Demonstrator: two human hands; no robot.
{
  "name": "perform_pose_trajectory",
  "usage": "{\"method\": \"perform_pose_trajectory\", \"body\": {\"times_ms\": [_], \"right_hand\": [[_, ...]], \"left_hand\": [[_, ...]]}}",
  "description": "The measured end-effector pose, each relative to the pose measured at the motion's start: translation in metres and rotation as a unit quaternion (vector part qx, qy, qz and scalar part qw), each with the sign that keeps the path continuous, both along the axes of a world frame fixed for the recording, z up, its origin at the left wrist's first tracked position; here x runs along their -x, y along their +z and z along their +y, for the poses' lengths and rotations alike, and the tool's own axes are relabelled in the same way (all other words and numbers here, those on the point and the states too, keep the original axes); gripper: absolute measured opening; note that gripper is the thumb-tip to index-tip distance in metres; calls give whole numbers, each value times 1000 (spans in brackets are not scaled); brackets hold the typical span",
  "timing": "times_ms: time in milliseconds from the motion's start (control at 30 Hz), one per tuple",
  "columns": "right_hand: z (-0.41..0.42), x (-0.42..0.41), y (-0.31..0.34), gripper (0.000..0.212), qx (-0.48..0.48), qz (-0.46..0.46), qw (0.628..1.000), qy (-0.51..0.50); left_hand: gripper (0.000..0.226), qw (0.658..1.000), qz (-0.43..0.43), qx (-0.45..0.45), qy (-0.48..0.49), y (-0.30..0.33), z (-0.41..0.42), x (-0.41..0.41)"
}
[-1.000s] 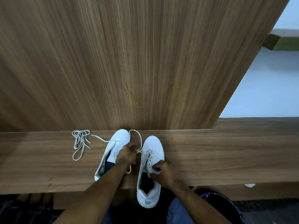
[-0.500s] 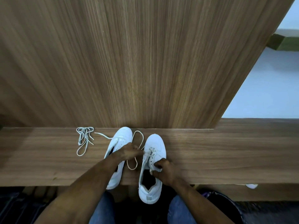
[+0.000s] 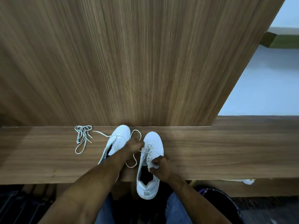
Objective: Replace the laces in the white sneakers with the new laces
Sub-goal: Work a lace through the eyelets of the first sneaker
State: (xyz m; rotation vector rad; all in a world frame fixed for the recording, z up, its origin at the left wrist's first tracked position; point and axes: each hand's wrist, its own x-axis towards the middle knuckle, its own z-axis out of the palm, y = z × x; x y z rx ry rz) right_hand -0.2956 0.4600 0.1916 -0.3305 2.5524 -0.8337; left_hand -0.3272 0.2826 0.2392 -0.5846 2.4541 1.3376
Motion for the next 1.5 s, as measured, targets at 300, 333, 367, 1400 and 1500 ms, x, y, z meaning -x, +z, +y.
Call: {"method": "perform_pose_trajectory", "body": {"times_ms": [300,333,367,1400,1500], "right_hand": [[-25,60,107,30,300,2,950,-88],[-31,66,119,24,316,13,946,-74],[-36,69,129,13,306,32,949,-66],[40,61,29,13,494,-243,693,-466],[32,49,23,10,398,-190,800,-408]], "left_hand": [[32,979,150,-129,-51,125,-7,38],[30,976,156,-127,-80,134,-6,39],[28,973,166,-119,-106,142,-3,39],[27,795,282,-398,361,84,-63,-3],[21,803,295,-382,350,87,-58,-1]]}}
